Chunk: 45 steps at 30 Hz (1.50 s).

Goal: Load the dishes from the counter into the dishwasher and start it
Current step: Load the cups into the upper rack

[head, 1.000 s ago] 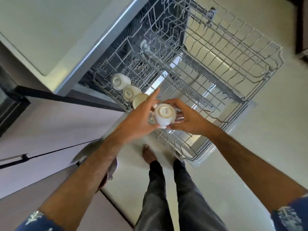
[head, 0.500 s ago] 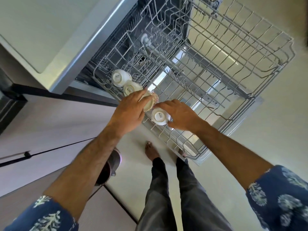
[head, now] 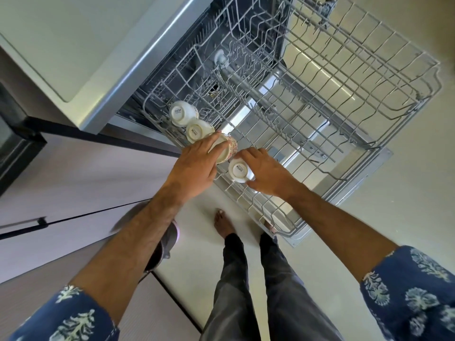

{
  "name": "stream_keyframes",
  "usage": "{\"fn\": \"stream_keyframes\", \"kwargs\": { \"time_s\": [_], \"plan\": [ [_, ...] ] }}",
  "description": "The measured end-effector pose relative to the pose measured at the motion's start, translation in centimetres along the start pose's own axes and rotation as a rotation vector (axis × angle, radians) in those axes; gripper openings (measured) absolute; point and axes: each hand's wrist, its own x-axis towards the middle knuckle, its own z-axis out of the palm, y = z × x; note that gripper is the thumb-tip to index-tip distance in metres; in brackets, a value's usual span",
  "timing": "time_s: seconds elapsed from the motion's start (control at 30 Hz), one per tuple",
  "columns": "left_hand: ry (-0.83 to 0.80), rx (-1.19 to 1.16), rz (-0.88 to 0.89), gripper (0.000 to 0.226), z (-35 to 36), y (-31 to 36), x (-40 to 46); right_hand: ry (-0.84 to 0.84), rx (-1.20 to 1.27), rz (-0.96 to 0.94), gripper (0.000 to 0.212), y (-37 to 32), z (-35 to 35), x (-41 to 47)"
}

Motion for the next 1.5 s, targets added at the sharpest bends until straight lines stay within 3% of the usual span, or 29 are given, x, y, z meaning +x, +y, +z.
{"fn": "stream_keyframes", "kwargs": {
  "time_s": [0.27, 0.4, 0.57, 0.73, 0.93, 1.23, 1.5],
  "plan": [
    [-0.039, 0.059, -0.022, 0.055, -0.5, 0.8, -1.3, -0.044, 0.225, 0.103, 0.088, -0.6, -1.7, -0.8],
    [-0.015, 0.103, -0.063, 0.057, -1.2, 1.9, -4.5, -0.025, 0.234, 0.112, 0.071, -2.0, -4.0, -2.6],
    [0.03, 0.078, -0.234, 0.063, -3.6, 4.7, -11.6, 0.008, 0.182, -0.064, 0.054, -9.1, -7.7, -5.2],
    [0.072, 0.031, -0.497, 0.067, -5.6, 5.3, -21.8, -0.056, -0.004, -0.369, 0.056, -19.4, -8.7, -6.9],
    [0.251, -0.081, -0.89, 0.068, -6.7, 3.6, -39.0, -0.167, -0.262, -0.733, 0.068, -35.1, -3.6, -6.5],
    [0.521, -0.081, -1.453, 0.067, -5.5, 3.9, -70.3, -0.361, -0.32, -1.176, 0.065, -63.7, 10.3, -11.3],
    [0.634, -0.123, -1.759, 0.062, -3.8, 5.1, -87.0, -0.447, -0.296, -1.439, 0.053, -80.8, 20.0, -16.9]
  ]
}}
